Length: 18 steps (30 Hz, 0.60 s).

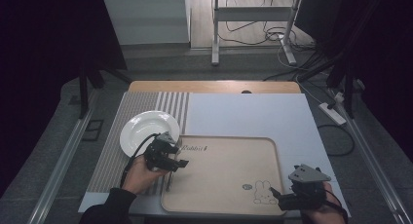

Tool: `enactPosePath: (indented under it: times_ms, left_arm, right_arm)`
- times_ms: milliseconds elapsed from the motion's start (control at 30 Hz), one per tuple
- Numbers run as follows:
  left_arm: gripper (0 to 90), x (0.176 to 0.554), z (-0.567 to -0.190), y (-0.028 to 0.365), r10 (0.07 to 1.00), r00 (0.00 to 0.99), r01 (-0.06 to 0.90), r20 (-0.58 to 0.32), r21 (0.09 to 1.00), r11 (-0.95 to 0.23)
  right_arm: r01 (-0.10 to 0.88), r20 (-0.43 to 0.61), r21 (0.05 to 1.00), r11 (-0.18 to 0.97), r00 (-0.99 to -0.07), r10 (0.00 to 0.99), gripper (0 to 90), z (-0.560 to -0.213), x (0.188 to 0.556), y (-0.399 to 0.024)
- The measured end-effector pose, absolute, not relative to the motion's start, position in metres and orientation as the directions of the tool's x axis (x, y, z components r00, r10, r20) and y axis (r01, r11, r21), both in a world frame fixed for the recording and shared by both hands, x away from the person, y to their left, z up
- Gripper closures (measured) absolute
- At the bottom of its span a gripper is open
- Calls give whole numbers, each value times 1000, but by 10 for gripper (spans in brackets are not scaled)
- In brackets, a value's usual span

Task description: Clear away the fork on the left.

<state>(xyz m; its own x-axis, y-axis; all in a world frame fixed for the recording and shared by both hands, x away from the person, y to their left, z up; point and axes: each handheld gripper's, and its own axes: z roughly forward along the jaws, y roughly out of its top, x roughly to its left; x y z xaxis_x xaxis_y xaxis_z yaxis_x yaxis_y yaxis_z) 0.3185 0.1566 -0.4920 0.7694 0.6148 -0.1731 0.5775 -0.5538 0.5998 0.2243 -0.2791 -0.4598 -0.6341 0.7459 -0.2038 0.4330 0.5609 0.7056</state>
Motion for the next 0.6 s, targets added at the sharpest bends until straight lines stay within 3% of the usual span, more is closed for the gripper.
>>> enactPosePath:
  times_ms: [600]
  left_arm:
    - [69,315,-489,174,657,736,590,-163,630,-505]
  right_arm:
    - [435,-203,706,559,-632,748,0,-460,225,-279]
